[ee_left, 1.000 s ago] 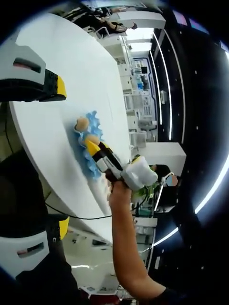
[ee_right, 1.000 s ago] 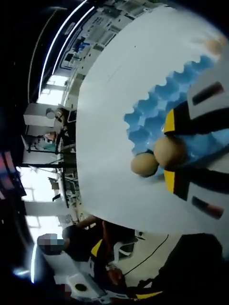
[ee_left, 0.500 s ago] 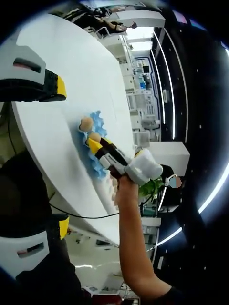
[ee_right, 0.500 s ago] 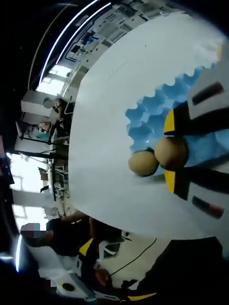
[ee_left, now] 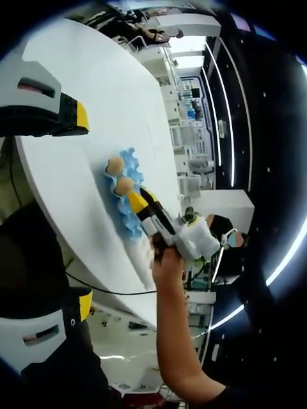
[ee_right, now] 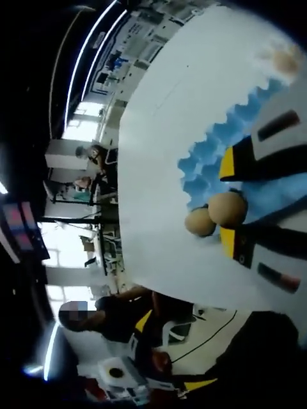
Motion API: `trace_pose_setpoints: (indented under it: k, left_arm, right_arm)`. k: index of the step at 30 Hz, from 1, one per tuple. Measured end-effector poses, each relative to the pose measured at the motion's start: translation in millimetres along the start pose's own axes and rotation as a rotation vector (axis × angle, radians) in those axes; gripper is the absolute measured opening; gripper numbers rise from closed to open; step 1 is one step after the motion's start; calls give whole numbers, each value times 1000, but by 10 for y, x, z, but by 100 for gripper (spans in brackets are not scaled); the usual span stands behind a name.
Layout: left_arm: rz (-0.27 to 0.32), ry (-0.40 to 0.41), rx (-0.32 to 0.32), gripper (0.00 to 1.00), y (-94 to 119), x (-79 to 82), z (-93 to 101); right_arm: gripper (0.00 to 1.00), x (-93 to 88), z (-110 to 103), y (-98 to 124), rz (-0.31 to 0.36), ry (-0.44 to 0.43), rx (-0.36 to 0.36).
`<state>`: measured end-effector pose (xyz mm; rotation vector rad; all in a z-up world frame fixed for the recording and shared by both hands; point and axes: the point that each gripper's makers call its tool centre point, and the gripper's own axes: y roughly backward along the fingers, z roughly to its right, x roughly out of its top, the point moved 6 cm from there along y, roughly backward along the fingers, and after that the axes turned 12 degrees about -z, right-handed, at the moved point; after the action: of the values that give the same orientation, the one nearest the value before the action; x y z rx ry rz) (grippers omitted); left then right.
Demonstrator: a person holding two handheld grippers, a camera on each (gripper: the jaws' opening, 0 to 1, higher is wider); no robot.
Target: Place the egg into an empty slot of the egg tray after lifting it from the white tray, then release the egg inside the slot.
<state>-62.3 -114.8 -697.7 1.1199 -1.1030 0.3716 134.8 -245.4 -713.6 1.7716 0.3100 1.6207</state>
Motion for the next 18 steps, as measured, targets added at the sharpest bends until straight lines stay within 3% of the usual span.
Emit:
trace_pose_setpoints:
  k: [8, 18]
  left_arm:
    - [1, 3, 7, 100, -6, 23, -9]
    - [12, -8, 10, 100, -40, 120, 30]
  right_arm:
    - [26, -241, 45, 407, 76, -14, 4]
    - [25, -657, 260, 915, 70, -18, -110]
